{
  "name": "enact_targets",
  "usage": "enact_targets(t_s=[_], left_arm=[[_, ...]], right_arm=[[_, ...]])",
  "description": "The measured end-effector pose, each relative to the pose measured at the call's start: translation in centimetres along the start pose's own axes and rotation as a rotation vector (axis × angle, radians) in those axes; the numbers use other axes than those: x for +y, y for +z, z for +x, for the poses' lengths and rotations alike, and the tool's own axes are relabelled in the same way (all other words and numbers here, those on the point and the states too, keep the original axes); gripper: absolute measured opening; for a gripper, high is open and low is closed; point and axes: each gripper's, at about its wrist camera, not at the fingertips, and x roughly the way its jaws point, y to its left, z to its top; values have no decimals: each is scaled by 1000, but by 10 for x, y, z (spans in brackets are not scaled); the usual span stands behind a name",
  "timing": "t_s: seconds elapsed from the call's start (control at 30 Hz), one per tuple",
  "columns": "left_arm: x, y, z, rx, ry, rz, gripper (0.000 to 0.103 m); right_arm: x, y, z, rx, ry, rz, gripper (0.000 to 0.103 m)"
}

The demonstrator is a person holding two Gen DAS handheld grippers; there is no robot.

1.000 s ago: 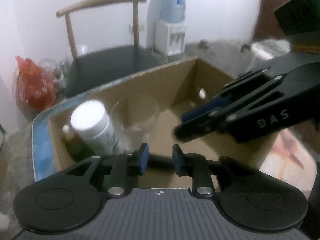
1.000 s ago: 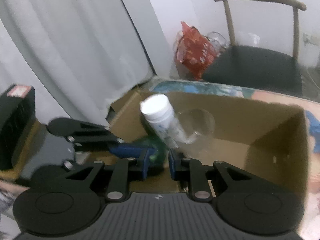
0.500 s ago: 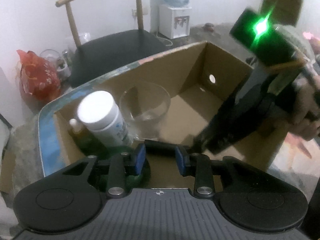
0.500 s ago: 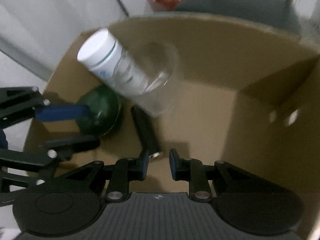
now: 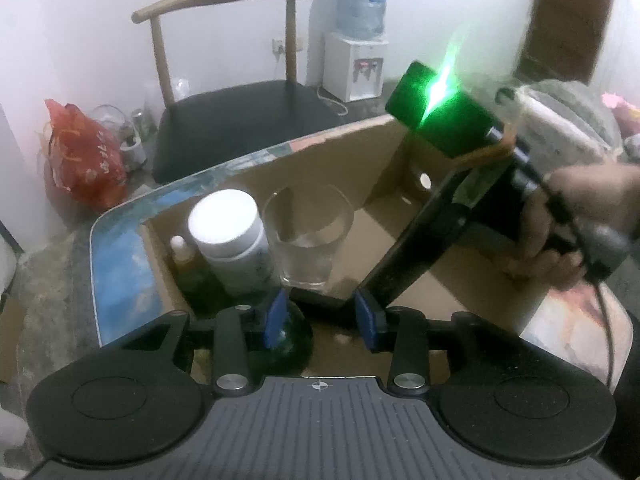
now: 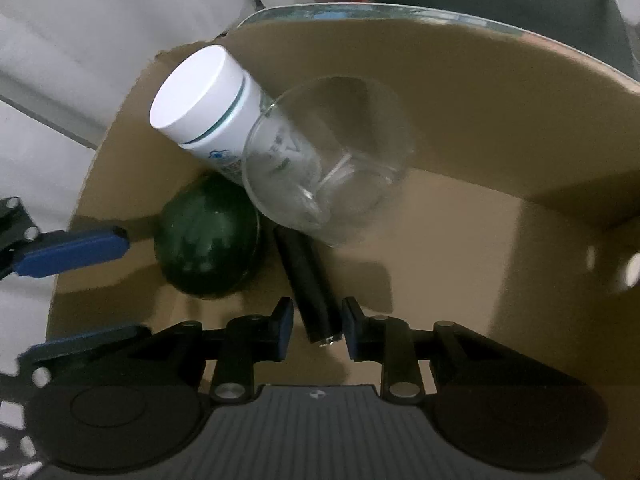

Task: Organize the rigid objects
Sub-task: 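Lower the cylinder beside the green ball and open the right gripper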

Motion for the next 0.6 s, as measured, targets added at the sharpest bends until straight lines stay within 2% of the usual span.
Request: enact_targets(t_s=[0.1,0.27,0.37,0.43,0.47,0.5,0.6], left_arm=[[5,-1,-4,-7,3,-24,38],[7,-6,-9,-5,5,-55,39],[5,-9,-14,-4,14,-58,42],[0,-11,-17,-1,25,-47,42],[-2,-12,-21,-3,25,-43,42],[-6,-13,-25,-10,19,-36,42],[-17,-19,-40,-55,14,-38,42]], right_arm=[[1,3,3,-4,57,44,29],[4,-2,7,13,73,72,28],[-10,-9,8,30,157,169,30],[-16,-14,7,25,176,199,41],[-16,-17,3,9,167,199,57],[-15,-20,-1,-9,163,189,64],[-7,-29,-20,-90,149,119,64]])
